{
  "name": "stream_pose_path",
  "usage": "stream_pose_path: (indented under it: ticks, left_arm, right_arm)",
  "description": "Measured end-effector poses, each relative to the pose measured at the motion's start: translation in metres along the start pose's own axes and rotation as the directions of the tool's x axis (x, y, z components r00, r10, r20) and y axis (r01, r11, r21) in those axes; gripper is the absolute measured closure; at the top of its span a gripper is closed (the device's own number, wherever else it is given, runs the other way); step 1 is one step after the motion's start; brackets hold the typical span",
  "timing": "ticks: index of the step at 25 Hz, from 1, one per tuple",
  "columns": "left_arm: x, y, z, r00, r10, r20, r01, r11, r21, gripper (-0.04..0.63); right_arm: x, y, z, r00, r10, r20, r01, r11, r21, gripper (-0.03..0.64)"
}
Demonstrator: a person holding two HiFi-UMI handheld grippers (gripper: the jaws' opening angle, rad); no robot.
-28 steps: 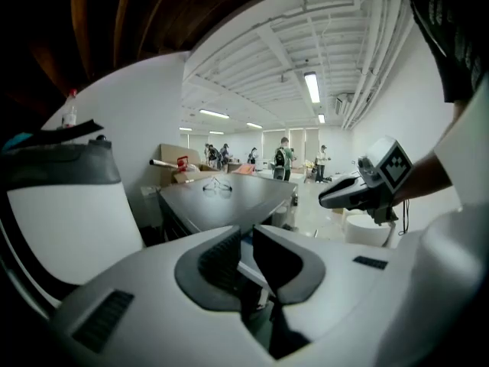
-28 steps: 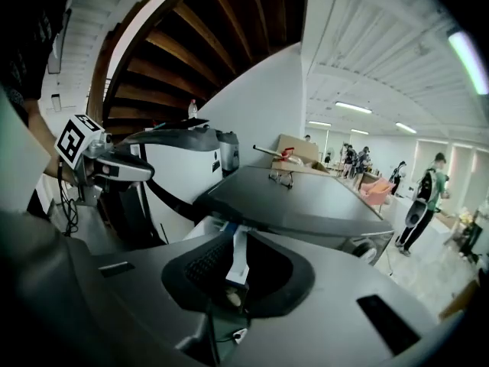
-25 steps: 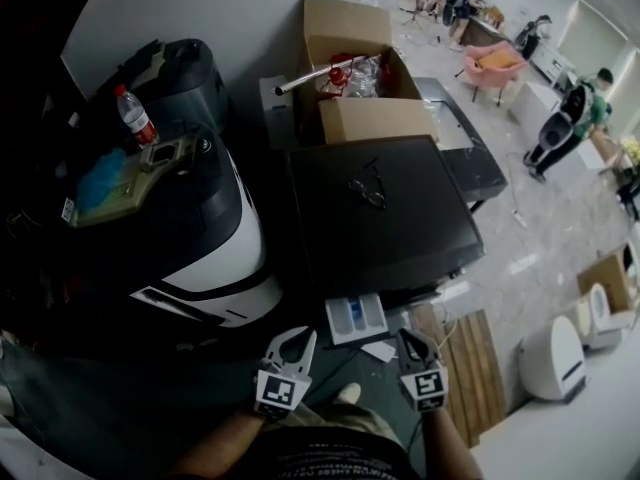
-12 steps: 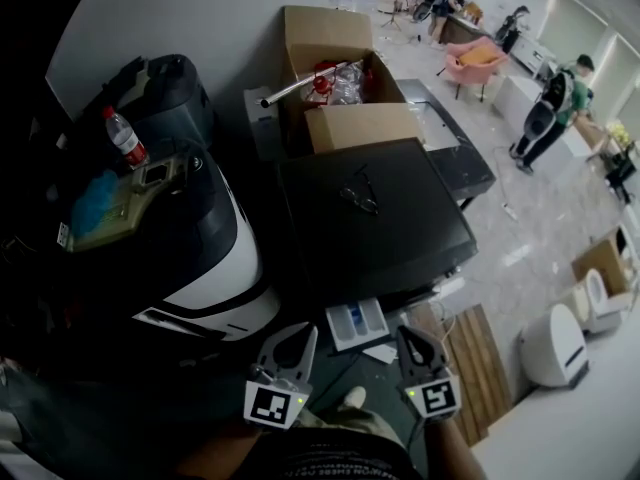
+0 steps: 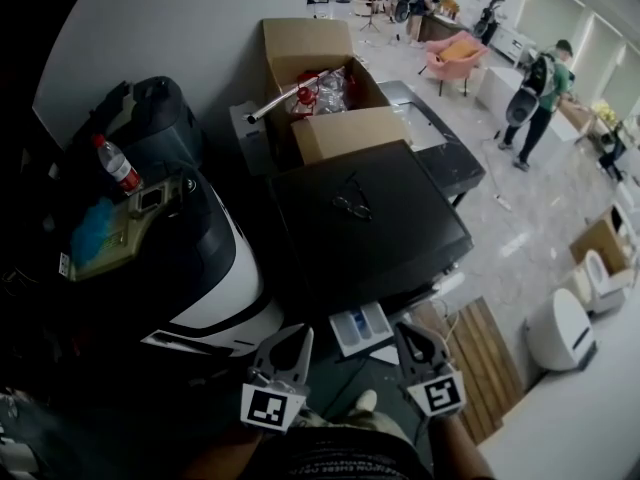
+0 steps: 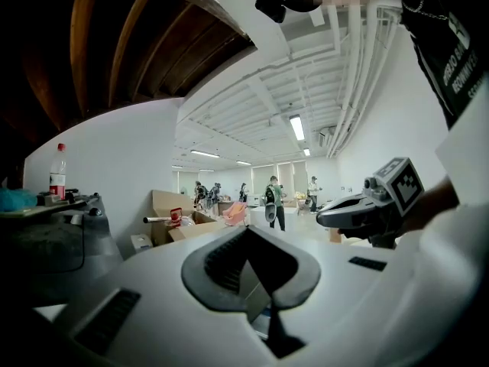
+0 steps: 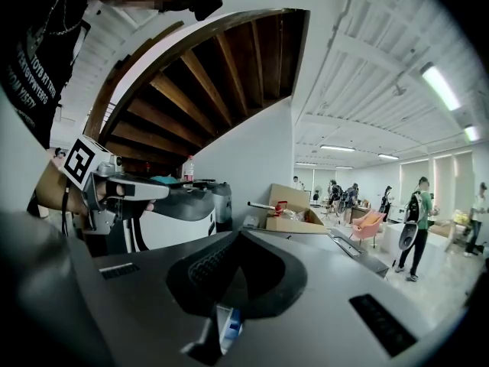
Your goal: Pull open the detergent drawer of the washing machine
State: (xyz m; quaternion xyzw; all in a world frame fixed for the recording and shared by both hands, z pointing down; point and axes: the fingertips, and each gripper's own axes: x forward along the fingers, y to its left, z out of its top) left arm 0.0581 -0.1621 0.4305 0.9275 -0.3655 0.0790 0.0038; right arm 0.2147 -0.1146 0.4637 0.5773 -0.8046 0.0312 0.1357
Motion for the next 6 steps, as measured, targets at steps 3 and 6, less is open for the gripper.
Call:
stream_pose_path:
  ticks: [3, 6]
  left_arm:
    - [-0.001, -0.0002, 0.0019, 1.0, -0.009, -0.002, 0.009, 1.0, -0.002, 0.592]
    - [-0.0024, 0.0011, 0.002, 1.0, -0.013, -0.007, 0.013, 1.0, -0.004, 0.592]
  right_arm:
    - [-0.0004, 0.0028, 0.0026, 1.0, -0.003, 0.0, 0.003, 1.0, 0.002, 0.615]
    - [-0.0002, 0.0064, 0.0041, 1.0, -0.004, 0.0, 0.004, 1.0, 0.01, 0.615]
